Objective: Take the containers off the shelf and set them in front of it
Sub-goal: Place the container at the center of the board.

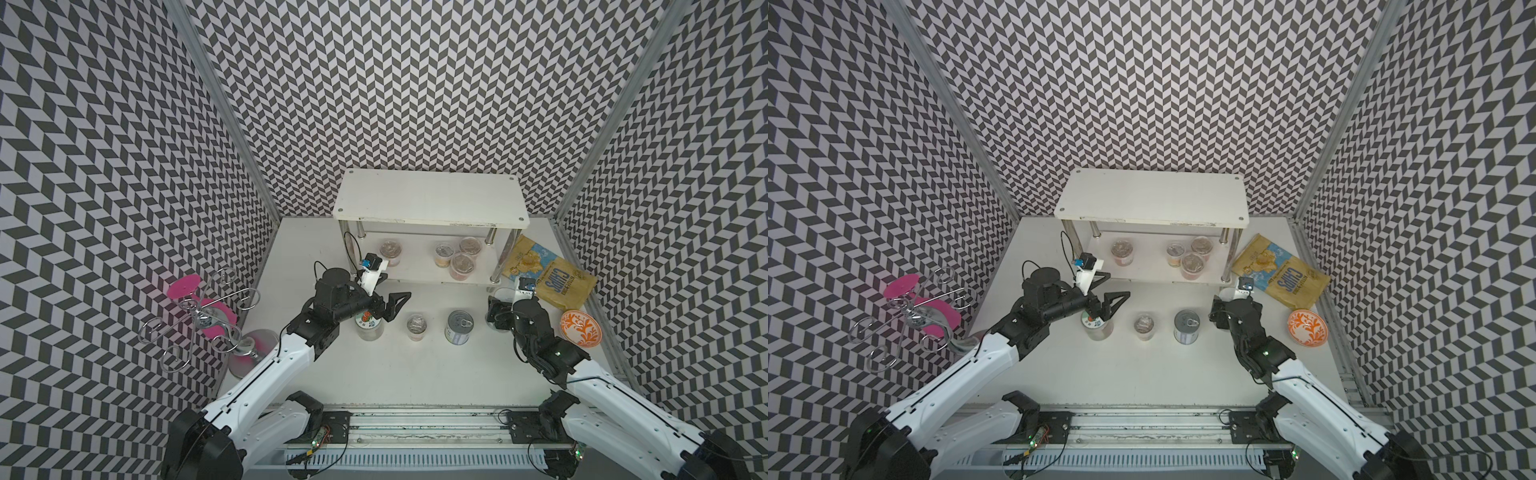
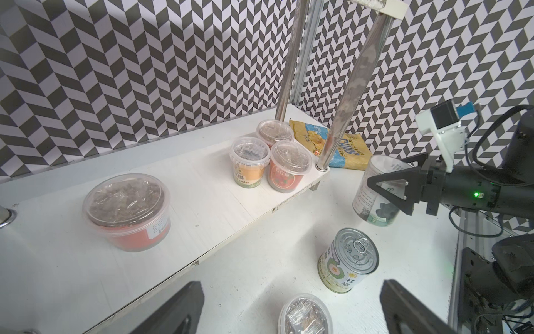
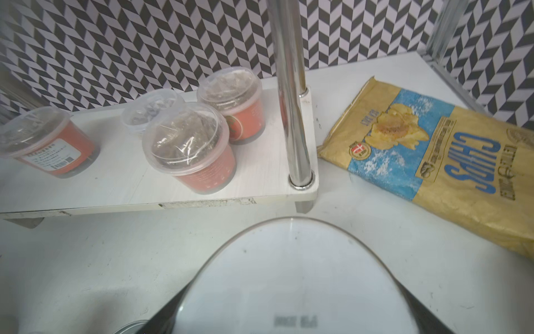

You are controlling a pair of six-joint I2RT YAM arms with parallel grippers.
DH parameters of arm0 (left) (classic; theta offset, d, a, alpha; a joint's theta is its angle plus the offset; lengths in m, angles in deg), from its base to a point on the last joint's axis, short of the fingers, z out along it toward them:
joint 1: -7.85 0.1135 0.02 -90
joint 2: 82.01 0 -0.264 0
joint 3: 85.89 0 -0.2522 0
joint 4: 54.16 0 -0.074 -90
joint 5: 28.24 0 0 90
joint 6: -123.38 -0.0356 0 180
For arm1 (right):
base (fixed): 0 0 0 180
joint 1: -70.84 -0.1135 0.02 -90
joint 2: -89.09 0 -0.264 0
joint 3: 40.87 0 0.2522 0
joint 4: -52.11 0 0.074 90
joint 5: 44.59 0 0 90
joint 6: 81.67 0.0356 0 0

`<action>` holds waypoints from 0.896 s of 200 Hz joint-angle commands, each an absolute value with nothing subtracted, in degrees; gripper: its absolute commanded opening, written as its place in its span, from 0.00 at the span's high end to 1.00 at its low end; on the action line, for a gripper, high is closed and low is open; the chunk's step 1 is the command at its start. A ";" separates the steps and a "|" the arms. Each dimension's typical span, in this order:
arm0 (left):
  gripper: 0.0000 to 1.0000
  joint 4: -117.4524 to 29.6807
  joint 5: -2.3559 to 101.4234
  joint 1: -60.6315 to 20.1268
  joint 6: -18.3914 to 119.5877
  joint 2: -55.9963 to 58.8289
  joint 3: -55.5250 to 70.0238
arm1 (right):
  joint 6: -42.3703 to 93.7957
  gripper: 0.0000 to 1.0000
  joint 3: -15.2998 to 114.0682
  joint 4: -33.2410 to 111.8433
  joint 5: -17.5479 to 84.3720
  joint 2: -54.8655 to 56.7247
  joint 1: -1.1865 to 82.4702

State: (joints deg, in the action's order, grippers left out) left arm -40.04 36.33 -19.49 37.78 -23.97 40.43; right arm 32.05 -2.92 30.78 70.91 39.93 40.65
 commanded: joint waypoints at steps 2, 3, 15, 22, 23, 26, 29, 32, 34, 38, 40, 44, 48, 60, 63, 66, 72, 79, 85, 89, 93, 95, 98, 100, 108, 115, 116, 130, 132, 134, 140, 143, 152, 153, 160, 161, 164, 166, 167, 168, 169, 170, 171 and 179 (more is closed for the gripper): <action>0.00 -42.58 34.98 -19.10 37.98 -25.14 41.27 | 39.09 0.28 -2.63 31.45 71.57 38.26 40.47; 0.00 -42.59 34.97 -19.07 38.01 -25.14 41.25 | 39.18 0.28 -2.65 31.43 71.63 38.19 40.45; 0.00 -42.88 34.75 -18.96 37.83 -25.19 41.64 | 40.69 0.24 -3.06 30.48 72.55 37.56 40.34; 0.00 -42.94 34.69 -18.97 37.81 -25.19 41.88 | 42.35 0.23 -3.28 29.37 73.84 37.26 40.22; 0.00 -42.95 34.69 -18.97 37.75 -25.17 41.91 | 42.61 0.23 -3.33 29.20 74.04 37.25 40.24; 0.00 -43.03 34.62 -18.89 37.68 -25.18 42.06 | 43.23 0.23 -3.48 28.82 74.54 37.20 40.21; 0.00 -43.18 34.61 -18.91 37.64 -25.20 42.10 | 43.80 0.23 -3.65 28.59 75.10 37.23 40.18; 0.00 -43.22 34.51 -18.88 37.67 -25.19 42.26 | 44.14 0.23 -3.83 28.45 75.52 37.31 40.20; 0.00 -43.31 34.51 -18.81 37.64 -25.20 42.31 | 44.37 0.23 -3.93 28.45 75.75 37.39 40.11; 0.00 -43.30 34.43 -18.81 37.59 -25.21 42.42 | 44.69 0.23 -4.25 28.68 76.31 37.74 40.04; 0.00 -43.39 34.39 -18.75 37.59 -25.21 42.42 | 44.82 0.23 -4.39 28.79 76.51 37.94 40.01; 0.00 -43.46 34.28 -18.71 37.53 -25.23 42.50 | 44.81 0.22 -4.69 29.32 76.88 38.23 39.91; 0.00 -43.54 34.13 -18.70 37.51 -25.16 42.52 | 44.76 0.22 -5.05 29.88 77.12 38.54 39.88; 0.00 -43.66 33.84 -18.44 37.26 -25.13 42.68 | 45.30 0.22 -6.11 31.05 77.77 38.50 39.87; 0.00 -43.66 33.75 -18.39 37.18 -25.09 42.66 | 45.62 0.22 -6.32 31.10 77.88 38.33 39.86; 0.00 -43.70 33.65 -18.31 37.16 -25.06 42.71 | 45.86 0.22 -6.48 31.12 77.92 37.95 39.89; 0.00 -43.63 33.47 -18.19 37.07 -25.06 42.66 | 46.39 0.22 -6.63 30.95 77.95 37.31 39.90; 0.00 -43.57 33.31 -18.09 37.02 -25.05 42.69 | 47.05 0.22 -6.51 30.46 77.97 36.13 39.89; 0.00 -43.65 33.11 -18.02 37.05 -25.06 42.80 | 48.09 0.21 -6.18 29.73 78.41 35.31 39.90; 0.00 -43.73 33.03 -18.03 37.15 -25.08 42.80 | 48.57 0.21 -5.90 29.28 78.83 34.81 39.82; 0.00 -43.83 32.87 -17.96 37.22 -25.09 42.81 | 48.92 0.21 -5.61 29.11 79.37 34.34 39.90; 0.00 -43.90 32.79 -17.98 37.31 -25.13 42.89 | 48.93 0.20 -5.55 29.16 79.49 34.25 39.90; 0.00 -43.99 32.69 -17.92 37.34 -25.10 42.90 | 48.94 0.20 -5.49 29.39 79.77 34.05 39.83; 0.00 -44.07 32.63 -17.91 37.40 -25.11 42.95 | 48.81 0.20 -5.49 29.75 80.14 33.92 39.78; 0.00 -44.43 32.50 -17.91 37.63 -24.99 43.16 | 48.47 0.20 -5.64 30.92 81.79 33.61 39.28; 0.00 -44.79 32.43 -17.95 37.68 -25.02 43.28 | 48.53 0.20 -5.58 31.47 83.41 33.26 38.96; 0.00 -44.84 32.42 -17.93 37.68 -25.04 43.36 | 48.56 0.20 -5.58 31.57 83.66 33.18 38.95; 0.00 -45.07 32.16 -17.87 37.62 -24.75 43.49 | 48.56 0.19 -5.40 32.17 85.29 32.18 38.75; 0.00 -45.06 32.15 -17.90 37.49 -24.78 43.52 | 48.60 0.19 -5.35 32.15 85.31 32.04 38.72; 0.00 -45.06 32.14 -17.90 37.46 -24.68 43.46 | 48.74 0.18 -5.32 32.03 85.36 31.90 38.69; 0.00 -45.02 32.06 -17.82 37.30 -24.63 43.44 | 49.10 0.17 -5.22 31.74 85.59 31.64 38.46; 0.00 -44.90 32.06 -17.82 37.26 -24.48 43.42 | 49.33 0.16 -5.22 31.56 85.66 31.61 38.37; 0.00 -44.87 31.97 -17.76 37.15 -24.40 43.29 | 49.95 0.15 -5.14 30.86 85.80 31.54 38.23; 0.00 -44.83 31.97 -17.74 37.11 -24.38 43.28 | 49.97 0.15 -5.14 30.82 85.86 31.58 38.19; 0.00 -44.80 31.88 -17.71 37.06 -24.27 43.26 | 49.99 0.14 -5.21 30.91 85.84 31.66 38.11; 0.00 -44.80 31.88 -17.68 37.02 -24.27 43.26 | 49.99 0.14 -5.22 30.90 85.80 31.68 38.08; 0.00 -44.80 31.80 -17.66 36.99 -24.23 43.26 | 49.80 0.13 -5.26 31.00 85.70 31.77 38.14; 0.00 -44.86 31.79 -17.60 36.98 -24.19 43.22 | 49.72 0.13 -5.30 31.15 85.72 31.78 38.10; 0.00 -44.88 31.79 -17.58 36.98 -24.14 43.20 | 49.72 0.13 -5.30 31.19 85.69 31.79 38.13; 0.00 -44.92 31.79 -17.57 36.98 -24.16 43.19 | 49.68 0.13 -5.31 31.21 85.68 31.79 38.09; 0.00 -44.95 31.79 -17.56 36.98 -24.13 43.23 | 49.66 0.12 -5.31 31.22 85.63 31.83 38.12; 0.00 -44.92 31.75 -17.60 36.98 -24.07 43.20 | 49.65 0.12 -5.31 31.23 85.60 31.85 38.09; 0.00 -44.90 31.73 -17.58 36.98 -24.08 43.19 | 49.64 0.12 -5.31 31.14 85.63 31.87 38.08; 0.00 -44.89 31.70 -17.48 36.89 -23.94 43.15 | 49.69 0.10 -5.22 30.93 85.64 31.91 38.00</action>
